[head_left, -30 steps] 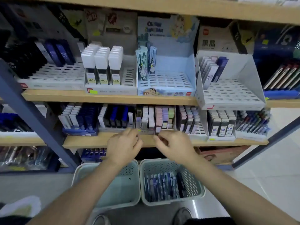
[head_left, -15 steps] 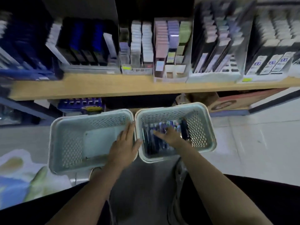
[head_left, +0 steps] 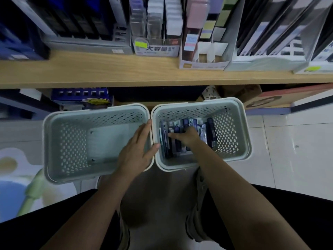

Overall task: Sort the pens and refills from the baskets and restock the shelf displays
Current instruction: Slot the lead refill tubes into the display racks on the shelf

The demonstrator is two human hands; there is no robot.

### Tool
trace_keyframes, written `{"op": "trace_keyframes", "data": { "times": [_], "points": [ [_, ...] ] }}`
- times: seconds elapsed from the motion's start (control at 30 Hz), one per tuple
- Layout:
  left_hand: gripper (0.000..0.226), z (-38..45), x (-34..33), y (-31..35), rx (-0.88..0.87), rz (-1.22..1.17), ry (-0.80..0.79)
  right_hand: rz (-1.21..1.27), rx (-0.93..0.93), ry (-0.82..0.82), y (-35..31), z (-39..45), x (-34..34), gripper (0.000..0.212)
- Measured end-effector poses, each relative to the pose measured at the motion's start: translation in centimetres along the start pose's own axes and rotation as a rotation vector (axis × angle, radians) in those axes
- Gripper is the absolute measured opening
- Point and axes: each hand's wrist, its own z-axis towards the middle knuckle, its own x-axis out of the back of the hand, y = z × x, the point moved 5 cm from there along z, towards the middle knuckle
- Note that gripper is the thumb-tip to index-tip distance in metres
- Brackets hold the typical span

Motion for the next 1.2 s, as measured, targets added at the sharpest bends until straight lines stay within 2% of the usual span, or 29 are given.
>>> {"op": "trace_keyframes", "data": {
  "times": [0.07, 0.13, 0.2, 0.4, 0.53, 0.57, 0.8, 1.2],
  "points": [
    [0.076, 0.0, 0.0, 0.0, 0.003, 0.004, 0.002, 0.072, -0.012, -0.04, 0.7, 0.3, -0.3, 0.036],
    [0.076, 0.0, -0.1, 0.0, 0.001, 0.007, 0.005, 0.1, 0.006, -0.059, 0.2, -0.1, -0.8, 0.033],
    [0.075, 0.0, -0.1, -0.1, 0.004, 0.005, 0.008, 0.083, 0.026, -0.086, -0.2, -0.4, -1.5, 0.05],
    [0.074, -0.1, -0.2, -0.1, -0.004, -0.009, 0.013, 0.199, 0.021, -0.175, 0.0, -1.4, -1.6, 0.076],
    [0.074, -0.1, -0.1, 0.0, 0.001, -0.007, 0.014, 0.156, -0.017, -0.23, -0.1, -1.9, -1.8, 0.121],
    [0.074, -0.2, -0.1, 0.0, -0.002, -0.008, 0.018, 0.156, -0.022, -0.246, -0.1, -2.0, -1.9, 0.125],
    [0.073, -0.2, 0.0, 0.1, 0.006, -0.002, 0.022, 0.221, -0.046, -0.275, 0.2, -1.6, -2.8, 0.1],
    [0.074, -0.3, 0.0, 0.3, -0.004, -0.006, 0.018, 0.34, -0.039, -0.434, 0.3, -1.9, -3.5, 0.129]
  ]
}}
